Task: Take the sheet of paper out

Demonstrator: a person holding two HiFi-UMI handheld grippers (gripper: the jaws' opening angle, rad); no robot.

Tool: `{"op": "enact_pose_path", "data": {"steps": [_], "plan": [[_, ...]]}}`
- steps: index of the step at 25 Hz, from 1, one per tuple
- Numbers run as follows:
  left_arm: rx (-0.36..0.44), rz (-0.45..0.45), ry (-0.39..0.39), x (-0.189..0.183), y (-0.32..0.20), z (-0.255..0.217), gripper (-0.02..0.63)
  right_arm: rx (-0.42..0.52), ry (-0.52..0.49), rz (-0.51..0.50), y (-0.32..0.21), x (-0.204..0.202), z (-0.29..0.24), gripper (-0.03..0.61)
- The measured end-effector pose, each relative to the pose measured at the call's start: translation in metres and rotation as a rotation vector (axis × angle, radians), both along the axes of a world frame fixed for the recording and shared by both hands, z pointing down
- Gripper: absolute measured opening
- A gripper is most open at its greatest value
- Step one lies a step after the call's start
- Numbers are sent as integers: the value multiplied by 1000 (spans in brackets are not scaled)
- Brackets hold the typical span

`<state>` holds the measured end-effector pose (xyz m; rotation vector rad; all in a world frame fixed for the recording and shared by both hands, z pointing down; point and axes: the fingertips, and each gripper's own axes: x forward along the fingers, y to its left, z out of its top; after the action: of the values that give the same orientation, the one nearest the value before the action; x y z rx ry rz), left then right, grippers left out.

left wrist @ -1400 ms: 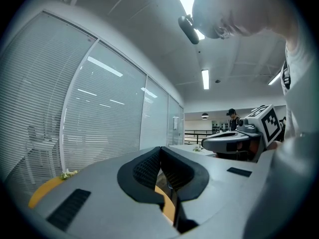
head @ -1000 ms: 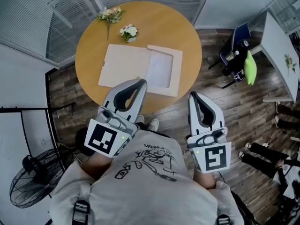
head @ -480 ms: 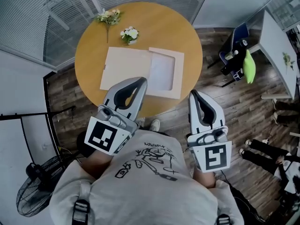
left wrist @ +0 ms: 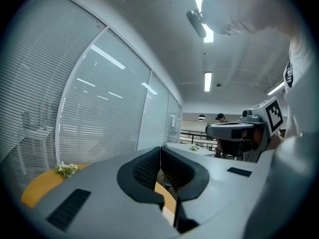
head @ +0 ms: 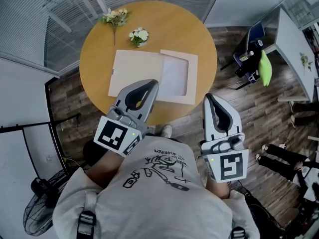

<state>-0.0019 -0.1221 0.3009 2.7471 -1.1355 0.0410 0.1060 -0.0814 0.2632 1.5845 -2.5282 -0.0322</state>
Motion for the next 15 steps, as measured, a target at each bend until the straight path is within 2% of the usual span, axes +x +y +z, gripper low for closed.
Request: {"op": "enact_pose_path", "data": {"steps": [9,15], "plan": [[-56,2,-29,-3,-15,43,21,-9,6,6,-5,-5,3,8],[-89,4,-37,-2,-20,65,23,-1,-26,2,-6,-9,0,8]]}}
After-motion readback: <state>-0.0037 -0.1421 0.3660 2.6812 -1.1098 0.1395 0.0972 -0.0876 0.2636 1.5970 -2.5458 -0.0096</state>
